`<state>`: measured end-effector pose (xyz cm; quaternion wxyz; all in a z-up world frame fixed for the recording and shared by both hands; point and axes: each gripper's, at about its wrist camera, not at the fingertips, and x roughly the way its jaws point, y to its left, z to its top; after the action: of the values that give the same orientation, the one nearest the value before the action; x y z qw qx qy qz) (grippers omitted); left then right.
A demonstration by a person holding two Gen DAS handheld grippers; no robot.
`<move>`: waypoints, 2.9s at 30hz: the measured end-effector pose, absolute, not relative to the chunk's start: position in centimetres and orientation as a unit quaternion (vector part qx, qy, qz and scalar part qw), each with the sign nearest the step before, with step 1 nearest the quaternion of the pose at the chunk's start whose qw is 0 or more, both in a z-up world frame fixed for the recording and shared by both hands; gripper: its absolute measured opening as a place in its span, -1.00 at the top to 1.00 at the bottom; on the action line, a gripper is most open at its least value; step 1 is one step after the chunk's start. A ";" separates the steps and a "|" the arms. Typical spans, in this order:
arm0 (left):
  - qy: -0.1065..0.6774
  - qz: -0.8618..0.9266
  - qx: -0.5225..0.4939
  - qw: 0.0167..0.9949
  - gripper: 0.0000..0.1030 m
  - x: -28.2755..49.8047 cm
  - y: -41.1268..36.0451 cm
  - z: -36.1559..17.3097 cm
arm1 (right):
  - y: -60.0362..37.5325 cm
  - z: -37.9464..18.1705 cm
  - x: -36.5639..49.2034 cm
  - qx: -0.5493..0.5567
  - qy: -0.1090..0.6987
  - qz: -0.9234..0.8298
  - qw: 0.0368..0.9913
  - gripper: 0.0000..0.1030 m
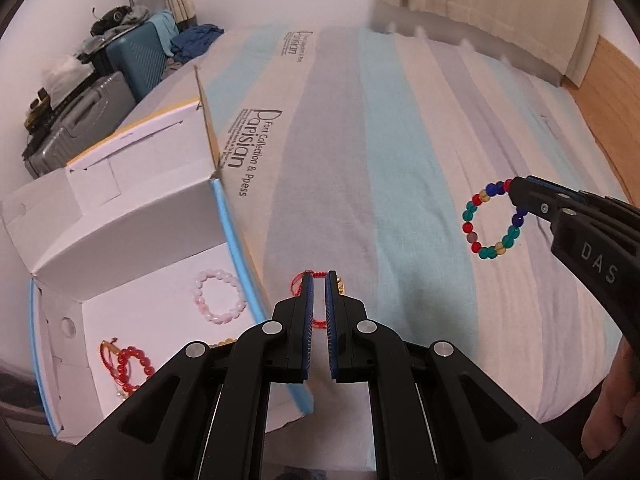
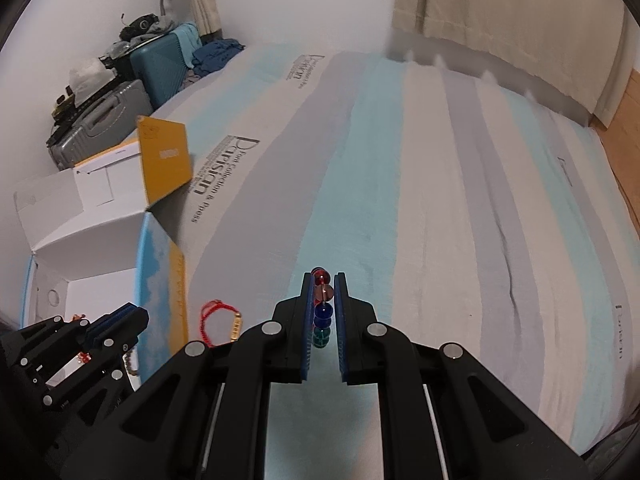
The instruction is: Organize jewelry
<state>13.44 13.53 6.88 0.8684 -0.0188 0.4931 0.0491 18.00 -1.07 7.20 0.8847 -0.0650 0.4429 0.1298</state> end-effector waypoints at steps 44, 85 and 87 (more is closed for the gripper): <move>0.562 0.064 -0.036 0.824 0.04 20.9 9.0 -7.0 | -5.5 -4.0 23.0 -0.031 0.517 0.154 0.841 0.82; 0.553 0.041 -0.023 0.832 0.86 19.6 7.6 -3.9 | -6.2 -3.1 22.4 -0.009 0.509 0.159 0.846 0.82; 0.546 0.039 -0.018 0.836 0.86 19.2 7.7 -2.7 | -6.3 -2.6 21.9 -0.009 0.507 0.155 0.848 0.82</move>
<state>19.18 7.74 -2.73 0.8364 -0.0182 0.5464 0.0390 21.95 -6.29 -2.59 0.8475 -0.0092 0.5075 0.1553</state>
